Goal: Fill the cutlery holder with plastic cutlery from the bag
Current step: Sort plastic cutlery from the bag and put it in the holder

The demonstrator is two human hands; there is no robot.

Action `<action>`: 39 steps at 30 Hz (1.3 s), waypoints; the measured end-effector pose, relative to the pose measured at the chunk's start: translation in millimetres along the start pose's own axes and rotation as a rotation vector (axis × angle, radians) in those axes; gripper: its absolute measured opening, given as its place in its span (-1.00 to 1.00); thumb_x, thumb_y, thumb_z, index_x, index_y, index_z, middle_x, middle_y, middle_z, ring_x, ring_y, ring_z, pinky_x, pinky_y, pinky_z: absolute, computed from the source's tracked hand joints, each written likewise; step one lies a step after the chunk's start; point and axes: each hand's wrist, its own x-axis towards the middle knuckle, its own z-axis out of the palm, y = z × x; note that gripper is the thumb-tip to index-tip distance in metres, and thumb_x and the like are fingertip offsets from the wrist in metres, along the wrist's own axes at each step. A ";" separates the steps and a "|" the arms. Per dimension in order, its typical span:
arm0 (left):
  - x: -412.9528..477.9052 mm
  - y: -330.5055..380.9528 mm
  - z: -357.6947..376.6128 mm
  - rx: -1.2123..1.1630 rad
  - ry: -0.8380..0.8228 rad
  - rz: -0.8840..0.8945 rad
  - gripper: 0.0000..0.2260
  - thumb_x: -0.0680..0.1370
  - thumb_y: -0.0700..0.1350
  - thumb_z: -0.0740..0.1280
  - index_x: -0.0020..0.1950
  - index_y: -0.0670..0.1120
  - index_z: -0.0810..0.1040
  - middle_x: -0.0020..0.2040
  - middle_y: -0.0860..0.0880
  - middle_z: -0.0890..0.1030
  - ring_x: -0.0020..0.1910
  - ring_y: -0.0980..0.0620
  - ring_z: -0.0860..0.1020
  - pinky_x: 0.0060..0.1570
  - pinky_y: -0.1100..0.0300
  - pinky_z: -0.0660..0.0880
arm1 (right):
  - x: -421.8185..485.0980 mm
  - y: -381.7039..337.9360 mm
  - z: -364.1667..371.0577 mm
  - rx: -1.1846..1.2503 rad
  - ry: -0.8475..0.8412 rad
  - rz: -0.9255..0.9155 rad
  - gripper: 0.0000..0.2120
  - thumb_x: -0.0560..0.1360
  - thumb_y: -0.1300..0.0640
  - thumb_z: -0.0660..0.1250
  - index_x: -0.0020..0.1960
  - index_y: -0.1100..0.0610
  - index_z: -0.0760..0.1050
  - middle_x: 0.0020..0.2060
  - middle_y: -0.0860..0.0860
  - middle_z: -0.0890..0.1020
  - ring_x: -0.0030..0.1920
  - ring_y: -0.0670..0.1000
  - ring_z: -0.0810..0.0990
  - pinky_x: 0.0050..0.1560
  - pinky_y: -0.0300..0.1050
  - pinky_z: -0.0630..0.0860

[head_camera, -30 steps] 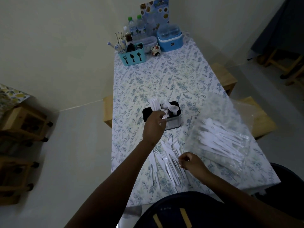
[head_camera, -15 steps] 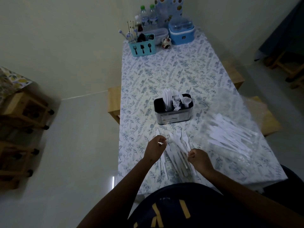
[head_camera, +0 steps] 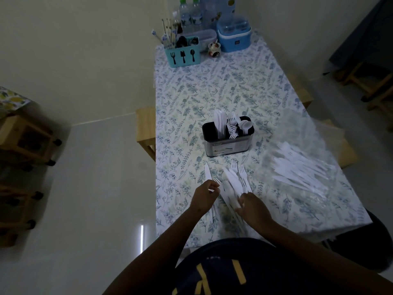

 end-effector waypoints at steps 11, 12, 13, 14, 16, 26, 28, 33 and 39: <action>-4.9 -2.0 -6.3 -0.034 -0.013 -0.013 -0.84 0.58 -0.09 0.30 0.10 -0.12 0.56 -0.06 0.06 0.55 -0.14 0.20 0.52 -0.24 0.48 0.38 | -2.6 -2.2 7.8 0.026 0.035 0.030 -0.73 0.43 0.03 0.38 -0.30 0.05 0.32 -0.32 -0.04 0.40 -0.32 -0.03 0.42 -0.42 -0.28 0.19; -5.2 -1.3 -6.2 -0.037 -0.013 -0.015 -0.85 0.58 -0.09 0.31 0.10 -0.12 0.56 -0.06 0.06 0.56 -0.15 0.23 0.52 -0.24 0.48 0.38 | -3.6 -2.4 8.0 0.003 0.030 0.021 -0.73 0.42 0.03 0.39 -0.28 0.04 0.31 -0.30 -0.05 0.39 -0.31 -0.05 0.41 -0.42 -0.31 0.16; -4.9 -1.4 -6.0 -0.039 -0.014 -0.015 -0.85 0.58 -0.10 0.31 0.09 -0.11 0.56 -0.05 0.06 0.57 -0.14 0.22 0.52 -0.23 0.48 0.39 | -3.8 -2.3 8.0 -0.017 0.026 0.008 -0.73 0.42 0.04 0.39 -0.27 0.02 0.30 -0.28 -0.06 0.38 -0.29 -0.06 0.40 -0.41 -0.33 0.14; -4.8 -2.1 -5.4 -0.040 -0.014 -0.013 -0.86 0.58 -0.10 0.31 0.09 -0.11 0.56 -0.04 0.04 0.59 -0.13 0.19 0.54 -0.21 0.45 0.40 | -4.0 -2.6 7.7 -0.029 0.020 -0.002 -0.73 0.43 0.06 0.38 -0.26 0.01 0.28 -0.26 -0.06 0.38 -0.27 -0.06 0.39 -0.41 -0.33 0.14; -6.1 -2.7 -4.5 -0.042 -0.015 -0.014 -0.86 0.57 -0.10 0.31 0.08 -0.10 0.56 -0.01 0.00 0.62 -0.07 0.12 0.56 -0.17 0.39 0.42 | -3.3 -2.7 7.9 -0.028 0.012 -0.009 -0.69 0.45 0.11 0.36 -0.30 -0.03 0.23 -0.23 -0.06 0.37 -0.23 -0.07 0.38 -0.37 -0.28 0.19; -12.4 -4.4 -5.0 -0.035 -0.005 -0.022 -0.85 0.59 -0.12 0.31 0.12 -0.14 0.55 -0.04 0.00 0.55 -0.13 0.06 0.55 -0.23 0.40 0.41 | 4.6 4.5 10.3 -0.013 -0.034 0.023 -0.56 0.42 0.16 0.37 -0.43 -0.01 0.13 -0.33 0.03 0.40 -0.27 -0.02 0.41 -0.32 -0.18 0.23; -13.9 -3.4 -4.6 -0.032 0.011 -0.022 -0.84 0.59 -0.13 0.31 0.13 -0.15 0.56 -0.03 -0.02 0.58 -0.12 0.09 0.54 -0.24 0.46 0.39 | 4.8 6.4 11.5 -0.004 -0.035 0.035 -0.58 0.41 0.19 0.35 -0.44 0.01 0.15 -0.36 0.02 0.40 -0.29 -0.02 0.41 -0.32 -0.18 0.23; -17.6 -2.2 -6.2 -0.123 0.051 -0.057 -0.80 0.59 -0.11 0.32 0.16 -0.17 0.54 -0.02 -0.01 0.59 -0.11 0.11 0.55 -0.16 0.42 0.44 | 3.7 1.1 -0.8 0.181 -0.030 0.128 -0.71 0.43 0.20 0.38 -0.42 0.11 0.37 -0.41 -0.02 0.45 -0.32 -0.03 0.47 -0.36 -0.21 0.28; -14.9 11.6 -15.5 -0.402 -0.053 -0.164 -0.68 0.57 0.01 0.35 0.28 -0.08 0.52 0.05 -0.05 0.61 0.02 0.01 0.59 -0.05 0.16 0.55 | -4.6 -15.6 -22.7 0.500 -0.115 0.097 -0.92 0.45 0.14 0.40 -0.18 0.13 0.53 -0.31 -0.03 0.56 -0.30 -0.06 0.50 -0.29 -0.23 0.39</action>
